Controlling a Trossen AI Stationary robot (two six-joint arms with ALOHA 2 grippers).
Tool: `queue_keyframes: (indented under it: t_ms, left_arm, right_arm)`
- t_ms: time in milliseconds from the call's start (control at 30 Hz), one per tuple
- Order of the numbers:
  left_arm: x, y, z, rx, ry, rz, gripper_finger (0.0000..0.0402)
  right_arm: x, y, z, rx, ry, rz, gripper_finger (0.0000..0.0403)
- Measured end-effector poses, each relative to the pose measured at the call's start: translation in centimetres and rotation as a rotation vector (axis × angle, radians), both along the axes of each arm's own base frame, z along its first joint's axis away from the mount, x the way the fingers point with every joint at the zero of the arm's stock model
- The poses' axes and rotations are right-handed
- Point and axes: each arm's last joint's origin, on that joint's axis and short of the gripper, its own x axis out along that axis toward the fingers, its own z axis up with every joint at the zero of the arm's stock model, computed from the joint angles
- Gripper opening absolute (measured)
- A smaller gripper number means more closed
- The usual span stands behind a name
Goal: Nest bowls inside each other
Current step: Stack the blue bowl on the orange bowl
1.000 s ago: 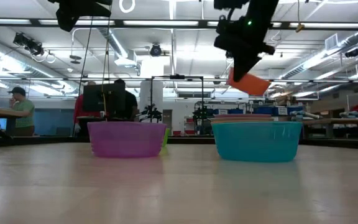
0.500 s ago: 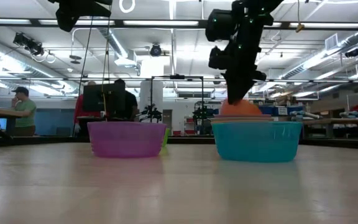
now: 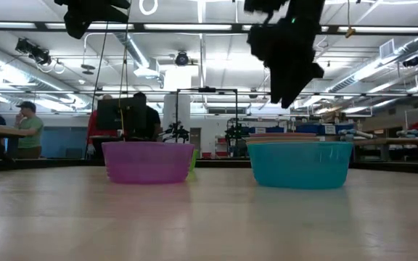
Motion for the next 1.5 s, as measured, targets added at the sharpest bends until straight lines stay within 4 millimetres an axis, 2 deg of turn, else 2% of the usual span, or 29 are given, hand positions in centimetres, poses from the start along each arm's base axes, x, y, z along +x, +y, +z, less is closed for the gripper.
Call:
queue_keyframes:
  t_ms: [100, 200, 433, 867, 1167, 1267, 1333, 1433, 1500]
  left_arm:
    - [0.0, 0.0, 0.0, 0.000, 0.000, 0.000, 0.0138]
    - [0.0, 0.0, 0.0, -0.001, 0.000, -0.005, 0.0138]
    - [0.0, 0.0, 0.0, -0.001, 0.003, -0.006, 0.0138]
    - [0.0, 0.0, -0.1, 0.000, 0.007, -0.008, 0.0138]
    - [0.0, 0.0, -0.1, 0.000, 0.013, -0.007, 0.0138]
    - [0.0, 0.0, -0.1, 0.000, 0.013, -0.007, 0.0138]
    - [0.0, 0.0, -0.1, 0.000, 0.013, -0.007, 0.0138]
    - [0.0, 0.0, -0.1, 0.000, 0.013, -0.007, 0.0138]
    - [0.0, 0.0, -0.1, 0.000, 0.014, -0.007, 0.0138]
  right_arm:
    - [-0.1, 3.5, -0.2, -0.027, -0.003, 0.040, 0.0161]
    - [-1.1, 6.0, -0.6, -0.084, 0.046, 0.025, 0.0162]
    - [-2.6, 9.2, -3.0, -0.064, 0.059, -0.032, 0.0174]
    - [-2.7, 10.0, -6.6, 0.019, -0.029, -0.069, 0.0185]
    - [-2.9, 9.8, -10.4, 0.019, -0.007, -0.092, 0.0182]
    - [-2.9, 9.6, -10.6, 0.018, 0.005, -0.097, 0.0155]
    - [-2.9, 9.3, -10.6, 0.018, 0.017, -0.097, 0.0115]
    - [-2.7, 9.1, -10.4, 0.020, 0.017, -0.066, 0.0030]
    - [-2.5, 8.9, -10.0, 0.021, 0.017, -0.047, 0.0012]
